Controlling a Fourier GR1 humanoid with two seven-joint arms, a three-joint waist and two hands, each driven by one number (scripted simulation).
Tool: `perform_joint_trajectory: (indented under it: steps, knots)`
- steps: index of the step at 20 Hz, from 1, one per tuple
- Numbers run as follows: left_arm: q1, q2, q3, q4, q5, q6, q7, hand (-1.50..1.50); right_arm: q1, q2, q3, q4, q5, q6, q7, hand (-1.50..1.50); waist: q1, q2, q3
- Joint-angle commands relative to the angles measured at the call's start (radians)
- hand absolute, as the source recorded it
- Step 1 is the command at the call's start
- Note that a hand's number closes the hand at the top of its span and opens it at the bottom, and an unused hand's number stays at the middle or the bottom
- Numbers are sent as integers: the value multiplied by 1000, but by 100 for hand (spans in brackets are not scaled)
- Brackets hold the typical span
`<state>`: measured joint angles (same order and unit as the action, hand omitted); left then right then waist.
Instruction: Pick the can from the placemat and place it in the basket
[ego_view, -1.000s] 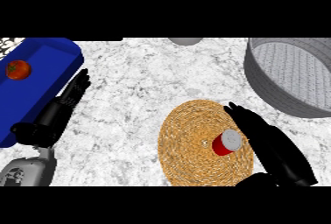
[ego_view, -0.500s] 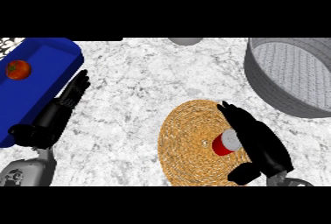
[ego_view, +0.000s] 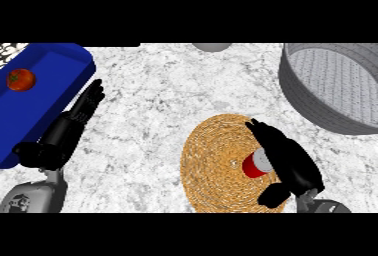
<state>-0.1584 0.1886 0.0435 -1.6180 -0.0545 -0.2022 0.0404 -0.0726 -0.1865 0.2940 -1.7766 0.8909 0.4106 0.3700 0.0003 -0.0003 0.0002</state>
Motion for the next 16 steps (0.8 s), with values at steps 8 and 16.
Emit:
perform_joint_trajectory:
  steps: [8, 16]
  knots:
    - [6, -7, 4, -50, -2, -20, 27, 0, -13, -21, 19, 63, 13, 114, -51, 150, 3, -1, 0]
    - [-96, -14, 26, 129, -30, -11, -45, 0, -19, 23, 146, 114, 154, 6, -91, 150, -4, 1, 0]
